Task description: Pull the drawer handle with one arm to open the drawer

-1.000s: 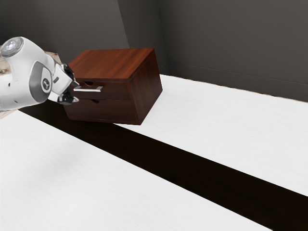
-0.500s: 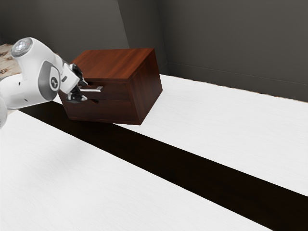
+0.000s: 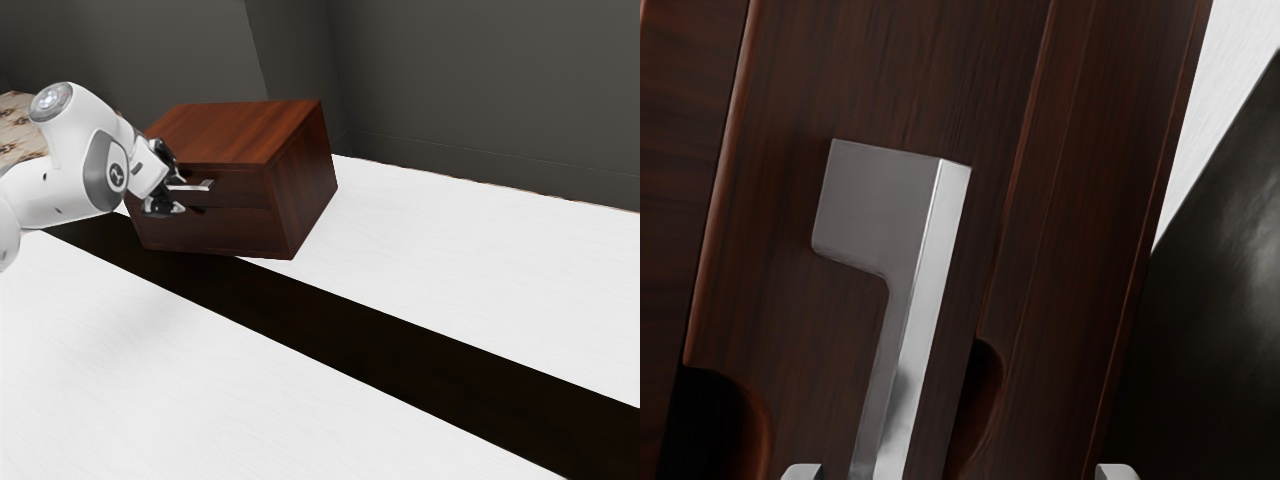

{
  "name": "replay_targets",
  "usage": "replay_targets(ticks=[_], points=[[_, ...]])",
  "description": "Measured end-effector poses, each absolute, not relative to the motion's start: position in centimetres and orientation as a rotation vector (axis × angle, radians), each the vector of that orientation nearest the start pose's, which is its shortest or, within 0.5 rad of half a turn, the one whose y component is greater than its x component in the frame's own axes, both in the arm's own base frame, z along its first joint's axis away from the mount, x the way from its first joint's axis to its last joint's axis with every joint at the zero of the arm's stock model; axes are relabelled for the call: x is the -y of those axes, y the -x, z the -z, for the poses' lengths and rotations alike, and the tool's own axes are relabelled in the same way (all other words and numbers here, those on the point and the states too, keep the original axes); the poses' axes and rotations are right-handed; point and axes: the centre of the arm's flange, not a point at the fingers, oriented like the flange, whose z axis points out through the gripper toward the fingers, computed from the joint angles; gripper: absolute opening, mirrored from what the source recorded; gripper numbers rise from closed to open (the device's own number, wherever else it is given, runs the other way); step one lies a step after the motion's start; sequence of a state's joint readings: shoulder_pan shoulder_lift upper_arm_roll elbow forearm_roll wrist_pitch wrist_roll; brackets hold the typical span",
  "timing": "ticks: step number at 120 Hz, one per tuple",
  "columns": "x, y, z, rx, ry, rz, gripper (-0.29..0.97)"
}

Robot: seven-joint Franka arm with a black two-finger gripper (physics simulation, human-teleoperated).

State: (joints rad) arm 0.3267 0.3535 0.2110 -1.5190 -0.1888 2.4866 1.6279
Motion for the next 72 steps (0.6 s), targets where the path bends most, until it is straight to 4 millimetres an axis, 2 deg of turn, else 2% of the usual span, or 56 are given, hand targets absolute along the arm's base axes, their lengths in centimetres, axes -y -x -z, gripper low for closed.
replay_targets(ticks=[13,50,72], points=[[-34.3,-62.2,-53.3,-1.259,2.264,0.499,0.27],[-33.9,-61.8,-53.9,-1.28,2.261,0.497,0.09],[-33.5,-60.7,-54.5,-1.298,2.271,0.494,0.06]])
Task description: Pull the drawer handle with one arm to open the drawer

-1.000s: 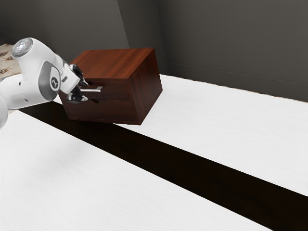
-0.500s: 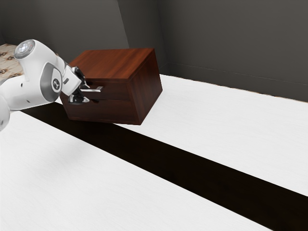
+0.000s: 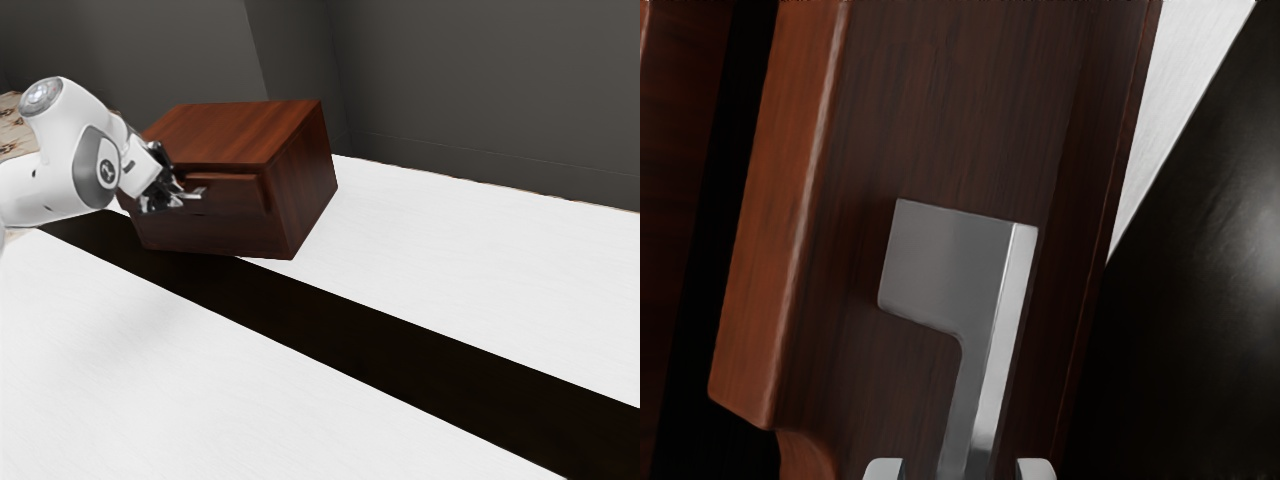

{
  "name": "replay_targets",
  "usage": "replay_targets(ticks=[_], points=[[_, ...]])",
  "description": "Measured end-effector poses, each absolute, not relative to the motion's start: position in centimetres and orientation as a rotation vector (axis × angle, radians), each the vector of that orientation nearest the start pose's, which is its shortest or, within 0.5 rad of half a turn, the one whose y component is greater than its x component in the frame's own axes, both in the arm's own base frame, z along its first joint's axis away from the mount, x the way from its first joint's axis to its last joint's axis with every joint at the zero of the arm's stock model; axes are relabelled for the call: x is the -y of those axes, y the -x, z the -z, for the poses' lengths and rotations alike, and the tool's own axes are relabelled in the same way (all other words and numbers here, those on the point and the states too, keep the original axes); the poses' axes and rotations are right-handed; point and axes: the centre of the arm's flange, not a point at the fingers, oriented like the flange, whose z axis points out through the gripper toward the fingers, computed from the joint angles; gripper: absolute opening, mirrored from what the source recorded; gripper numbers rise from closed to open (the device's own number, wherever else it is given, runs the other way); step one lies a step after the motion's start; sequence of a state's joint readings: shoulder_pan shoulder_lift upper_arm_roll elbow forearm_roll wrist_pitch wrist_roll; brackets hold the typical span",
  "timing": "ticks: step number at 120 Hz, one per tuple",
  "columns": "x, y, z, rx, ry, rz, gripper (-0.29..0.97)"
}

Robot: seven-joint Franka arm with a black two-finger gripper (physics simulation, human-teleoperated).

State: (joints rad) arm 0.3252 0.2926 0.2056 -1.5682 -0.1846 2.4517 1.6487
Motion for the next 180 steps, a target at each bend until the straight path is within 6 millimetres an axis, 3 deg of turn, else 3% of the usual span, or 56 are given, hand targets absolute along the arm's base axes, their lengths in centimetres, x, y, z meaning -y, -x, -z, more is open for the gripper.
replay_targets(ticks=[42,180], points=[[-33.2,-59.8,-54.3,-1.318,2.287,0.486,0.07],[-30.6,-52.0,-54.7,-1.349,2.34,0.494,0.04]])
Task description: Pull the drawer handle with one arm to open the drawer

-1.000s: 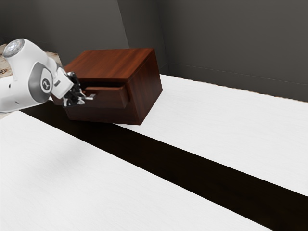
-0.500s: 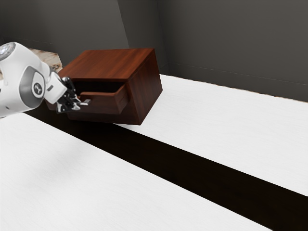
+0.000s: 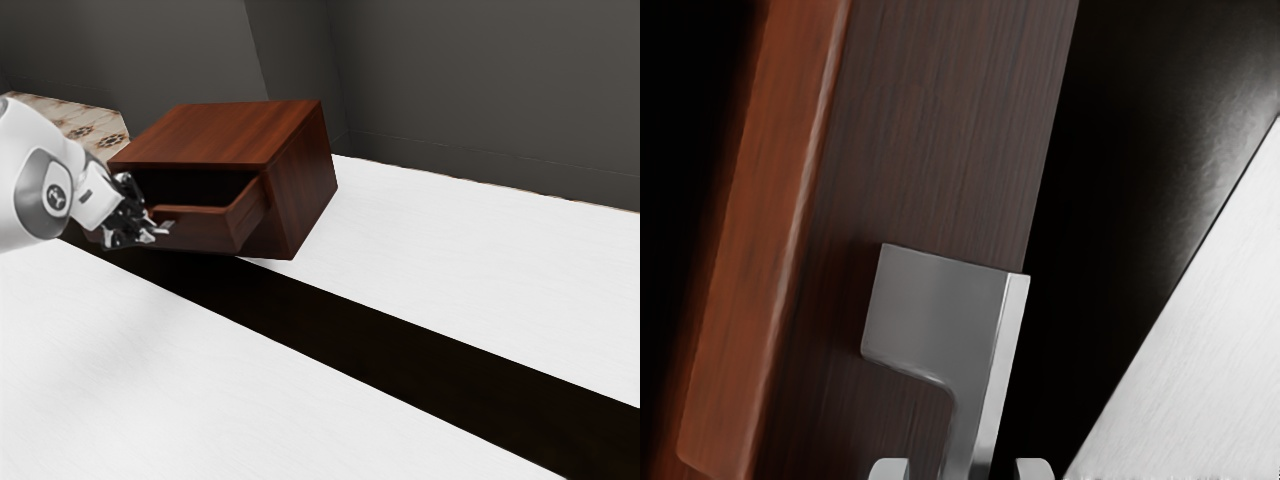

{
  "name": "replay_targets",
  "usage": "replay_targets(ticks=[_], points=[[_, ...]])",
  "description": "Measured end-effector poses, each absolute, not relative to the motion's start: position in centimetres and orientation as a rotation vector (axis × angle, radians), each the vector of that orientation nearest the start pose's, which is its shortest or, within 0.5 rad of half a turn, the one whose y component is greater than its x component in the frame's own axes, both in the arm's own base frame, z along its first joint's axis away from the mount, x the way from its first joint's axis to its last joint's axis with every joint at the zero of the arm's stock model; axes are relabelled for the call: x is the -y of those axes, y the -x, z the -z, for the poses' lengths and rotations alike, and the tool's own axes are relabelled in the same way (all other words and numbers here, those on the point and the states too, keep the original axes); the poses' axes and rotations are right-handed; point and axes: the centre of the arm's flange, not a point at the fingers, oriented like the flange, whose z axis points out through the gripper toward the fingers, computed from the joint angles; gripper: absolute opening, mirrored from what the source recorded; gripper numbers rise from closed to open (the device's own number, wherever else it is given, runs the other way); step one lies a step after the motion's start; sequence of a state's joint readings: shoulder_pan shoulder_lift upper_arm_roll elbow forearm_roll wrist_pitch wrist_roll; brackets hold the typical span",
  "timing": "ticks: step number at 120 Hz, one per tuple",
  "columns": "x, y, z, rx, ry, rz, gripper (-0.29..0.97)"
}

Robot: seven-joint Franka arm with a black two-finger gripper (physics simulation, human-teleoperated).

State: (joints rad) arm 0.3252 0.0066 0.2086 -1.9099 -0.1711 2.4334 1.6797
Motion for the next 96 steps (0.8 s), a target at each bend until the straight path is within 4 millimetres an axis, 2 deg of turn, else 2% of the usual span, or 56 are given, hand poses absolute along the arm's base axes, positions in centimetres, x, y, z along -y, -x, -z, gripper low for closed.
replay_targets(ticks=[96], points=[[-29.1,-47.5,-55.1,-1.358,2.348,0.501,0.04]])
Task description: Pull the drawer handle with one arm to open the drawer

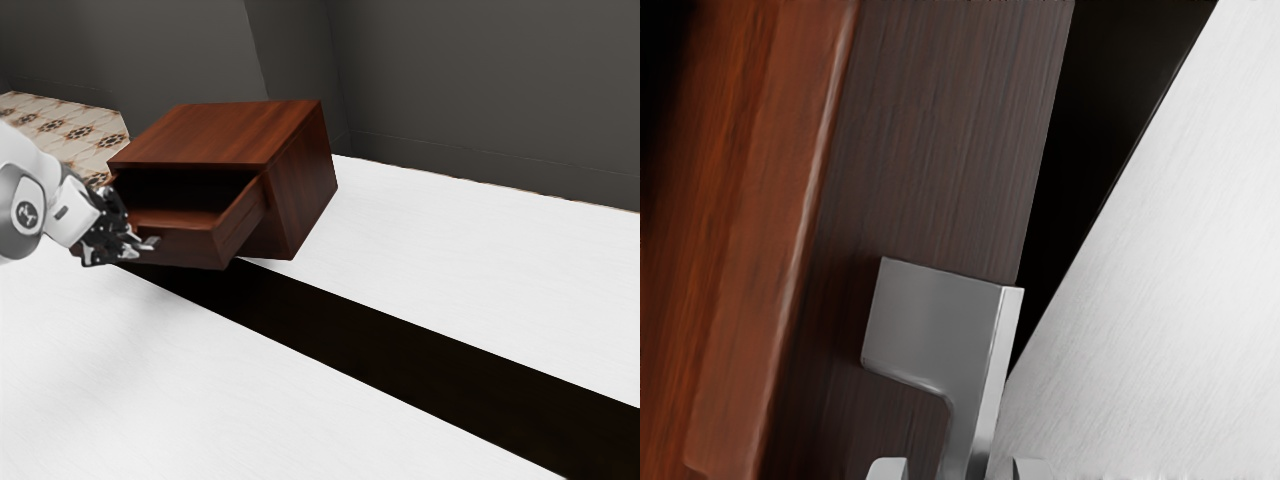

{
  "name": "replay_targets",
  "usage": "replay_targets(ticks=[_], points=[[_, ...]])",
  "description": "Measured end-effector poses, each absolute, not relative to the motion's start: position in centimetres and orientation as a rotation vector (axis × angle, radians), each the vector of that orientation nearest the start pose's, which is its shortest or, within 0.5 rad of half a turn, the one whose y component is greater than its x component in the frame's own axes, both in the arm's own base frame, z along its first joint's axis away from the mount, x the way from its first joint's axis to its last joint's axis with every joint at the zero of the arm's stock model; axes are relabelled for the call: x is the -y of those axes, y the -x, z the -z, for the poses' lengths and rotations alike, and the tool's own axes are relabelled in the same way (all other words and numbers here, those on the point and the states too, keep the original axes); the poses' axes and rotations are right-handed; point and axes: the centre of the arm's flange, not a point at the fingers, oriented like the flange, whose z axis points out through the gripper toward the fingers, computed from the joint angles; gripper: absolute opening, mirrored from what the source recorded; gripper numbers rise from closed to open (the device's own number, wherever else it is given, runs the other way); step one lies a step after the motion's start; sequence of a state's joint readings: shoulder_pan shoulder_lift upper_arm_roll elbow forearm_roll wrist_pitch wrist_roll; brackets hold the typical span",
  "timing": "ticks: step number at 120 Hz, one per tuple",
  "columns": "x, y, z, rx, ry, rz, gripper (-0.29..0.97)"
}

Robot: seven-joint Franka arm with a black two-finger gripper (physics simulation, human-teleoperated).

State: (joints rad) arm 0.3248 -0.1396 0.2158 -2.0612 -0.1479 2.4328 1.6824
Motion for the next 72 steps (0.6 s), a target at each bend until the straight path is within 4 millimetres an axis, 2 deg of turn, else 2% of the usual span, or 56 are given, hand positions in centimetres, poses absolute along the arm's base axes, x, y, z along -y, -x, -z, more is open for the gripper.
replay_targets(ticks=[26,35,46,52,57,64,72], points=[[-28.4,-46.1,-55.8,-1.361,2.334,0.508,0.05],[-28.1,-44.3,-58.1,-1.343,2.305,0.538,0.1],[-28.8,-41.0,-61.8,-1.293,2.282,0.575,0.28],[-29.3,-39.9,-64.1,-1.278,2.278,0.586,0.37],[-29.7,-39.7,-66.0,-1.283,2.291,0.577,0.42],[-30.7,-40.4,-67.6,-1.299,2.347,0.508,0.48],[-31.0,-41.1,-67.4,-1.331,2.438,0.402,0.54]])
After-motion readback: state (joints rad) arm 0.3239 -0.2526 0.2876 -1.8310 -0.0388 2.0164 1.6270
